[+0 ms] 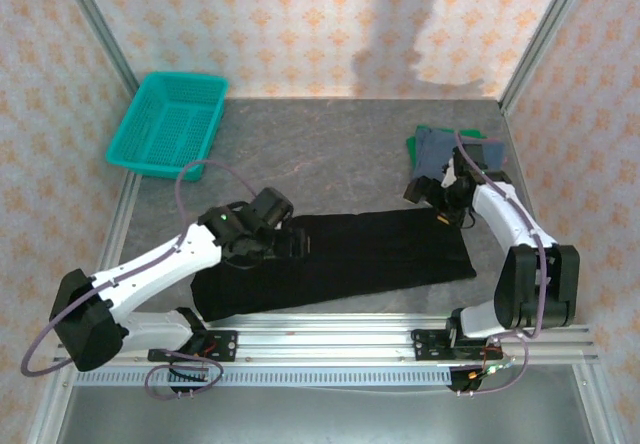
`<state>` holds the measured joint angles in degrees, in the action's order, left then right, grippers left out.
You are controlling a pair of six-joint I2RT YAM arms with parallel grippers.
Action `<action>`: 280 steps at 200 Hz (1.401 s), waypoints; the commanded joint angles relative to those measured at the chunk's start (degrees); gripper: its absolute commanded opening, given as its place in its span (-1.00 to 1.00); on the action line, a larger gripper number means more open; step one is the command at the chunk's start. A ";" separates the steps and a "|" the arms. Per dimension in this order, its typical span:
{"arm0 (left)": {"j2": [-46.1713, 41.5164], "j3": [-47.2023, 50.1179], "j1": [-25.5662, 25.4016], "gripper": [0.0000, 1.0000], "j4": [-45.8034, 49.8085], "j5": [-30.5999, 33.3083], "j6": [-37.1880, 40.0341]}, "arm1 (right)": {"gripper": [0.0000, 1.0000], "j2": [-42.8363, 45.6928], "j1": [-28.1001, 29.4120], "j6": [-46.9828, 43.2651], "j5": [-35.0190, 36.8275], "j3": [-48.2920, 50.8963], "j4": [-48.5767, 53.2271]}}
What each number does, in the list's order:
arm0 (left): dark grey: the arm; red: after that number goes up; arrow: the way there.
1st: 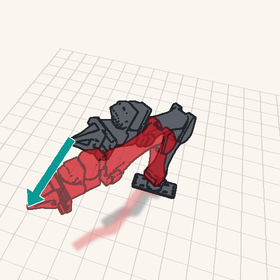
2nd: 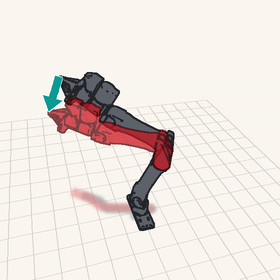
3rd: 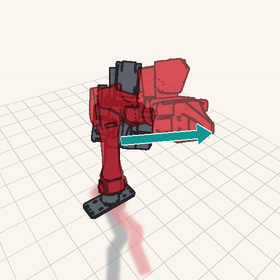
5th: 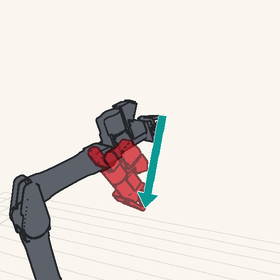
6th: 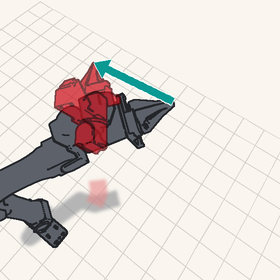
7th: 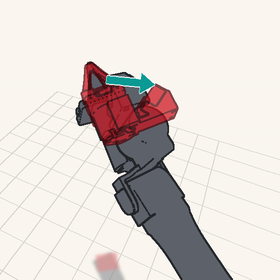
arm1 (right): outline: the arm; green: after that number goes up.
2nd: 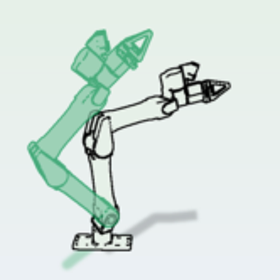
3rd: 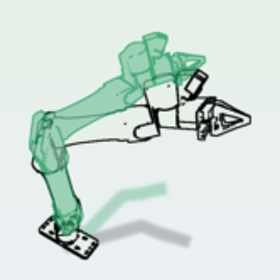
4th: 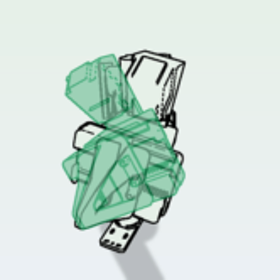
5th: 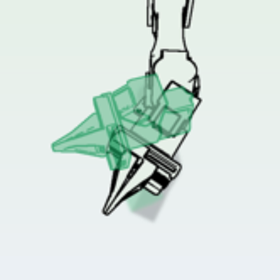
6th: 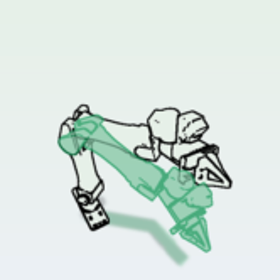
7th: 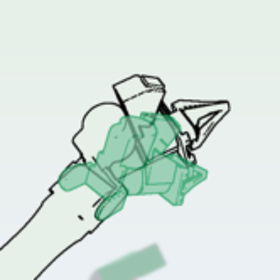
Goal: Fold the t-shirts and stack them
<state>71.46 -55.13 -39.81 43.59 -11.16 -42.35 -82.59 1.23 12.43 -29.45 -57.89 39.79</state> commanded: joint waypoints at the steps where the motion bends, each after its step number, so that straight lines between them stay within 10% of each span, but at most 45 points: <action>1: 5.75 -0.58 5.15 0.37 12.57 10.90 -6.45 | 0.98 -2.88 4.58 -0.20 4.65 -2.61 3.77; 30: 7.74 -0.52 7.71 0.33 13.46 14.78 -11.21 | 0.53 -5.95 7.26 -0.02 13.16 -3.84 9.43; 76: 11.03 0.68 7.99 -0.03 9.96 14.59 -12.95 | -0.87 -6.59 7.38 1.84 16.39 -0.56 8.89; 124: 25.69 1.06 10.47 -0.75 -1.21 10.60 -12.06 | -1.00 -15.59 7.77 4.11 19.19 0.74 7.18; 178: 45.92 -20.02 15.61 -0.82 -0.34 9.78 -3.80 | -1.00 -16.79 9.55 3.76 18.56 3.05 8.33; 255: 86.11 -93.86 20.67 -0.81 21.23 10.37 8.16 | -0.97 -19.37 15.36 7.92 7.37 0.94 9.70; 280: 90.97 -99.16 23.30 -0.79 15.80 7.03 5.89 | -0.91 -21.76 17.90 14.94 0.41 -0.03 6.04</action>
<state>157.40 -152.38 -19.35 57.87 -1.37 -36.69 -99.42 16.29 19.88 -19.77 -58.94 48.62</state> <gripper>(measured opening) 0.100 0.052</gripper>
